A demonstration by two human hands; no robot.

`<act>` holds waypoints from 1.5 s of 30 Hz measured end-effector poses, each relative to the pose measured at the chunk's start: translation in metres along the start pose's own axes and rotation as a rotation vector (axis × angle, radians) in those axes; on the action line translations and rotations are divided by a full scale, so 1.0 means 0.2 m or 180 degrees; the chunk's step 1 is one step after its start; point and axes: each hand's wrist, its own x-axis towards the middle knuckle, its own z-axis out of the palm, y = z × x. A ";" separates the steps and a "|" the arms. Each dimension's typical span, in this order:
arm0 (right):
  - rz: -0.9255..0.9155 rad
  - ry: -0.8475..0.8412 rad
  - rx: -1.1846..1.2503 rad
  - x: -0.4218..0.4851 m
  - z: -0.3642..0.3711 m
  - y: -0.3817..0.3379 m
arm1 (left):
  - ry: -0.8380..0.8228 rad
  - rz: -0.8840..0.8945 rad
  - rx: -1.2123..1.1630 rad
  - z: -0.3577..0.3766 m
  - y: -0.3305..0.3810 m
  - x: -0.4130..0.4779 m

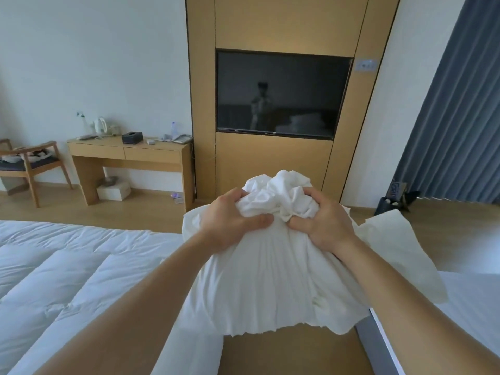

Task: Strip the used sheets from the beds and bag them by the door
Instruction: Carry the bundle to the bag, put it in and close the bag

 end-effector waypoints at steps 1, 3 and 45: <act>0.0028 0.0035 -0.0003 0.06 -0.01 0.03 | -0.0035 0.0045 -0.0007 0.03 0.00 0.08; 0.0111 0.0112 -0.0046 0.20 -0.04 0.12 | -0.0171 0.0119 -0.0091 0.14 -0.01 0.28; 0.0588 0.1009 -0.0224 3.88 -0.48 2.34 | -0.0984 0.0784 -0.0431 2.42 -0.11 4.34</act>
